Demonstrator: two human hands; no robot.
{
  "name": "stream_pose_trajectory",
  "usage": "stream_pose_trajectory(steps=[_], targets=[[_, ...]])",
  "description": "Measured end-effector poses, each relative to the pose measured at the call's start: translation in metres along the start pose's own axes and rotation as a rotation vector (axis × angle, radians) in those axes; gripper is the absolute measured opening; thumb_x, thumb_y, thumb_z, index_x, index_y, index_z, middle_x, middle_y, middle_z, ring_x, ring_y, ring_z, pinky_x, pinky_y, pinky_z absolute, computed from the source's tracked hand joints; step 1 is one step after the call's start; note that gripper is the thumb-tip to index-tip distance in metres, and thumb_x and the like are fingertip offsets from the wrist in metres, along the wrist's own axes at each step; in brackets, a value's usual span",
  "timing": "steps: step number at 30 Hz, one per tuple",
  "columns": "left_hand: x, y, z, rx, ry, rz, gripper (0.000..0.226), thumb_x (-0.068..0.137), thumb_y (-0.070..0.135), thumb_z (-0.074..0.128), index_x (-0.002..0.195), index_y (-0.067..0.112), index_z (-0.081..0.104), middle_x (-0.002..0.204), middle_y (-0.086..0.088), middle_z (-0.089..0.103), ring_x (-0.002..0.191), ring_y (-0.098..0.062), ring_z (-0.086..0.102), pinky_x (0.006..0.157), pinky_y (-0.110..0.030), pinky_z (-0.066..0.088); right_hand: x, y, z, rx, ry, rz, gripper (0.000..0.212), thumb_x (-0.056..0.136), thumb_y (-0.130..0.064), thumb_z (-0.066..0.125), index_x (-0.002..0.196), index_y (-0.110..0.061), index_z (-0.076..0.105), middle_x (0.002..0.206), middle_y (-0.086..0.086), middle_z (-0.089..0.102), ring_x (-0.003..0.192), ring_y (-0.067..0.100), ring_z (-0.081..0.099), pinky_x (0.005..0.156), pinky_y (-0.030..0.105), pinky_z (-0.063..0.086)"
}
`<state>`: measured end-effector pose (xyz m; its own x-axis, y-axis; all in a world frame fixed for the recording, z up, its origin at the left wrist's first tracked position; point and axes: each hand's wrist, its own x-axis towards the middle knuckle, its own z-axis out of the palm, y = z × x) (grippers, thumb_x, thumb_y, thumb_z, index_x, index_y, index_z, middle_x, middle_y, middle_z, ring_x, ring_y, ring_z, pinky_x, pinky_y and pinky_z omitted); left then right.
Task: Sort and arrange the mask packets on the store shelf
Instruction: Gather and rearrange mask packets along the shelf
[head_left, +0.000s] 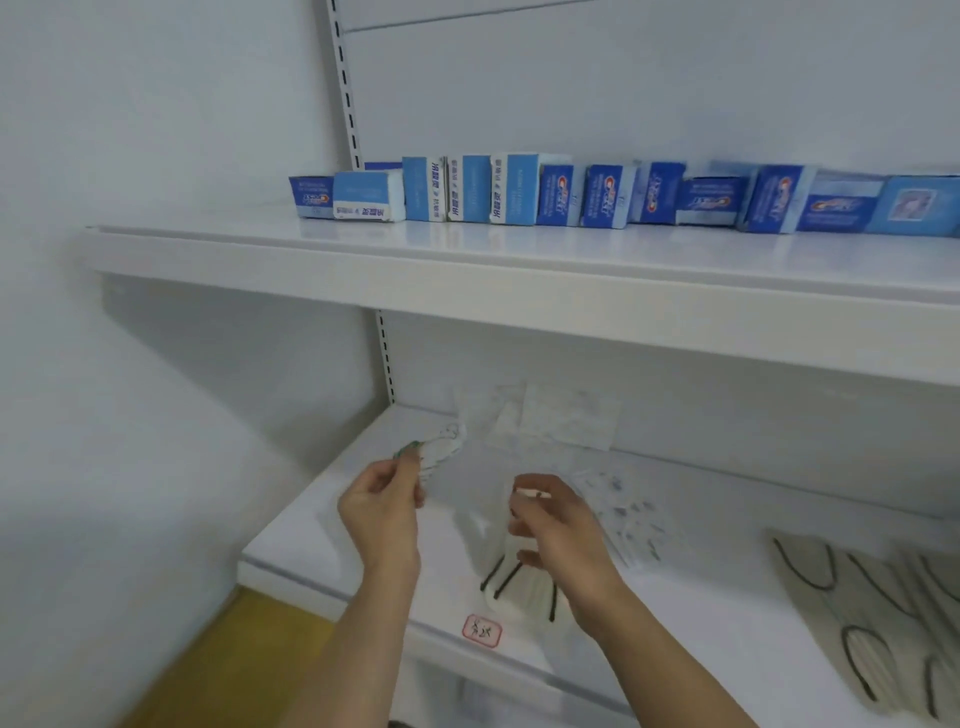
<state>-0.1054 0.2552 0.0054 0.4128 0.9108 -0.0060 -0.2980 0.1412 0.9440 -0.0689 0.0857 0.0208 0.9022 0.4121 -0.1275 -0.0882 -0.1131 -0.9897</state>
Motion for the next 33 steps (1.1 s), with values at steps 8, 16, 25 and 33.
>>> stream_pose_trajectory(steps=[8, 16, 25, 33], targets=[[-0.176, 0.005, 0.015, 0.081, -0.592, 0.147, 0.032, 0.071, 0.032, 0.075, 0.052, 0.015, 0.057, 0.047, -0.005, 0.043, 0.044, -0.018, 0.037, 0.048, -0.026, 0.032, -0.042, 0.004, -0.086, 0.636, -0.256, 0.244, 0.057, 0.095, -0.050, 0.061, 0.135, -0.008, 0.061, 0.127, 0.019, 0.069, 0.119, 0.038, 0.065, 0.104, 0.056, 0.051], [-0.301, -0.039, 0.114, 0.069, -0.584, -0.045, 0.005, 0.092, 0.023, 0.065, 0.088, 0.022, 0.063, 0.069, -0.008, 0.064, 0.063, -0.025, 0.057, 0.059, -0.037, 0.044, -0.109, 0.026, -0.263, 0.583, 0.247, -0.002, 0.038, 0.088, -0.015, 0.075, 0.124, -0.008, 0.065, 0.110, 0.016, 0.076, 0.103, 0.036, 0.073, 0.090, 0.054, 0.058], [-0.433, -0.083, 0.228, 0.187, -0.911, -0.132, 0.040, 0.081, -0.011, 0.074, 0.110, 0.015, 0.062, 0.091, -0.012, 0.073, 0.063, -0.014, 0.068, 0.054, -0.023, 0.053, -0.189, 0.053, -0.431, 0.303, 0.656, -0.174, 0.033, 0.090, -0.016, 0.076, 0.120, -0.017, 0.065, 0.100, 0.004, 0.078, 0.090, 0.024, 0.076, 0.076, 0.042, 0.062], [-0.450, -0.099, 0.279, 0.473, -1.056, 0.235, 0.024, 0.094, 0.010, 0.067, 0.111, 0.027, 0.066, 0.106, 0.015, 0.069, 0.098, -0.002, 0.066, 0.076, -0.008, 0.048, -0.147, 0.003, -0.539, -0.043, 0.921, -0.233, 0.061, 0.086, -0.029, 0.080, 0.134, -0.032, 0.042, 0.096, -0.004, 0.064, 0.076, 0.030, 0.072, 0.067, 0.050, 0.063]])
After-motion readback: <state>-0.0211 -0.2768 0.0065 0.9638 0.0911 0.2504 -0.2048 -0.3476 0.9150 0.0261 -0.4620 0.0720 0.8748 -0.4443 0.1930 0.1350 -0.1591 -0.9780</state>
